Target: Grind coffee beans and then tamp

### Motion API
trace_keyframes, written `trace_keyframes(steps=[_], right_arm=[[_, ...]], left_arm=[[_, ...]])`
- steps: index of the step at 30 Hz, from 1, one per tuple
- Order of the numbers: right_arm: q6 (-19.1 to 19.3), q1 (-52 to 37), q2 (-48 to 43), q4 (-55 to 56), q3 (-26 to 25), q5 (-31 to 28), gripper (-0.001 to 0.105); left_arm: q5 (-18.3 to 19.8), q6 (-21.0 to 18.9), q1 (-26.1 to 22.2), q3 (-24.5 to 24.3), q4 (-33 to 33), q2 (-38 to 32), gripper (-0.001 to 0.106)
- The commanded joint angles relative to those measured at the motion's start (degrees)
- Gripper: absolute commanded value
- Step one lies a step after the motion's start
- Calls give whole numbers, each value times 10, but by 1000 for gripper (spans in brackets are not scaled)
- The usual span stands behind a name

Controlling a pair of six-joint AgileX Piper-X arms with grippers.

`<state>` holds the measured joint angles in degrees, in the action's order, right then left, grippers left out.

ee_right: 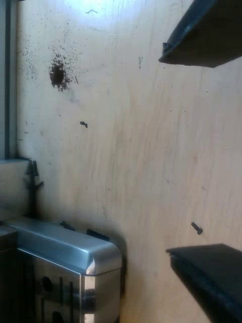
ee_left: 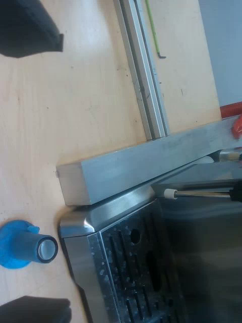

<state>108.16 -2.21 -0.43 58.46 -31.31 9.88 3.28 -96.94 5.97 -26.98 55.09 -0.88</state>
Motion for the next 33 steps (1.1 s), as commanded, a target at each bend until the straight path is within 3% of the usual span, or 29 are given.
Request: trace_keyframes(steps=[1, 7, 13, 19, 21, 25, 33], right_arm=[[-4, -3, -25, -4, -2, 3, 74], [-31, -3, -12, 0, -14, 3, 74], [-42, 25, 47, 13, -52, 7, 74], [-29, 86, 131, 45, -104, 22, 74], [-23, 115, 163, 45, -122, 46, 73], [-19, 156, 198, 45, -145, 57, 69], [-16, 225, 236, 33, -154, 59, 69]], left_arm=[[5, -5, -2, -2, -11, -78, 98], [67, -5, -2, -17, -12, -64, 98], [99, -14, 9, -51, -15, -21, 98], [123, -14, 58, -55, -19, 16, 98], [150, -14, 87, -55, -42, 36, 98], [165, -14, 113, -55, -74, 56, 98], [250, -14, 171, -53, -118, 104, 98]])
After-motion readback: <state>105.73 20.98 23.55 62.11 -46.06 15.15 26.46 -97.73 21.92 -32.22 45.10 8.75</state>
